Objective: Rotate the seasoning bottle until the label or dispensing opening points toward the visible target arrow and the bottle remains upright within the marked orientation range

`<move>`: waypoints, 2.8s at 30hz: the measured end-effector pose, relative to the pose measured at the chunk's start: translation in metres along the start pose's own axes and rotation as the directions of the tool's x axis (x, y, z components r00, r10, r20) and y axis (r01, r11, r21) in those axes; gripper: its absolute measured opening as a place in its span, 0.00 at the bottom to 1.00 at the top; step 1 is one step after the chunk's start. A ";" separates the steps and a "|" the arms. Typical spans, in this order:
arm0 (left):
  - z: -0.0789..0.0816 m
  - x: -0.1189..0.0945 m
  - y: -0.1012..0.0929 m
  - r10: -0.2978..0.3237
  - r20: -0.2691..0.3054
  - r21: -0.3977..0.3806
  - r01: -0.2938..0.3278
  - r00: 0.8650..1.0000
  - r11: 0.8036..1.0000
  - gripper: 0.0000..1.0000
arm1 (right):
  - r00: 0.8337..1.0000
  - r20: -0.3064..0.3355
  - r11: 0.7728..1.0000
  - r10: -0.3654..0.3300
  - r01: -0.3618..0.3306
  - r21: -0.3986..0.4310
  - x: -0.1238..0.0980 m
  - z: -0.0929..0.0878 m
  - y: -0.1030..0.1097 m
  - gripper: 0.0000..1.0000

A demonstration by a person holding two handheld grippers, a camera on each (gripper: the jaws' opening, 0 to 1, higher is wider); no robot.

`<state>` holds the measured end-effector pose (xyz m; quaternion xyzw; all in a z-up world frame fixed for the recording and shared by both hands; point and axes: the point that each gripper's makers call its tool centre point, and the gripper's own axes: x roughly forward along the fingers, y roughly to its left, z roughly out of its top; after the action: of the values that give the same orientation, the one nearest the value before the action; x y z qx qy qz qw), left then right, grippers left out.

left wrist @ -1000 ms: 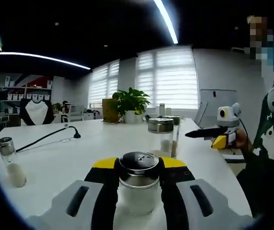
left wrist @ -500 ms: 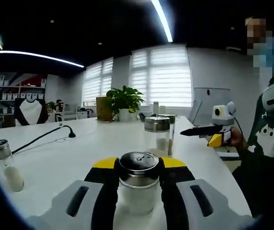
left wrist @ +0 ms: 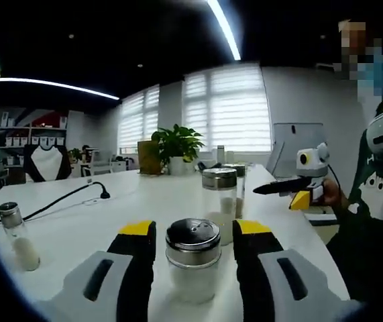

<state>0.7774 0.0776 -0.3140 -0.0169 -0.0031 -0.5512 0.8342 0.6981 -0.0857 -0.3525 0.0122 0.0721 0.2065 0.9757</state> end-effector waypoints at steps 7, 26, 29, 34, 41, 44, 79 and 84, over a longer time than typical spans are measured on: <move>0.006 -0.010 -0.004 0.118 -0.016 0.026 -0.117 0.993 0.993 0.55 | 1.000 0.000 1.000 -0.001 0.001 0.001 0.000 0.000 0.000 0.99; -0.009 -0.019 0.003 0.474 -0.039 -0.029 -0.475 0.880 0.880 0.55 | 1.000 0.000 1.000 -0.011 0.011 0.007 -0.002 0.000 0.000 0.99; -0.002 -0.018 0.002 0.508 -0.017 -0.030 -0.509 0.861 0.861 0.54 | 1.000 -0.001 1.000 -0.012 0.012 0.006 -0.002 0.000 -0.001 0.99; -0.002 -0.015 0.000 0.561 -0.019 -0.061 -0.561 0.827 0.825 0.53 | 1.000 0.007 1.000 -0.007 0.007 0.010 -0.003 0.001 -0.002 0.99; -0.003 -0.018 0.009 0.612 -0.001 -0.106 -0.609 0.791 0.786 0.51 | 1.000 0.009 1.000 -0.014 0.014 0.016 -0.004 0.001 -0.004 0.99; -0.007 -0.015 0.011 0.606 -0.015 -0.124 -0.603 0.795 0.788 0.49 | 1.000 0.006 1.000 -0.010 0.010 0.016 -0.003 0.000 -0.002 0.99; -0.009 -0.004 0.010 0.539 -0.018 -0.057 -0.539 0.842 0.840 0.32 | 1.000 -0.002 1.000 -0.014 0.014 0.023 -0.004 -0.002 -0.006 0.99; -0.010 -0.004 0.010 0.531 -0.016 -0.057 -0.530 0.848 0.846 0.32 | 1.000 -0.002 1.000 -0.012 0.012 0.022 -0.003 -0.002 -0.006 0.99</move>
<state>0.7847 0.0847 -0.3238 -0.0418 0.0177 -0.2992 0.9531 0.6971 -0.0922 -0.3543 0.0222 0.0754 0.1997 0.9767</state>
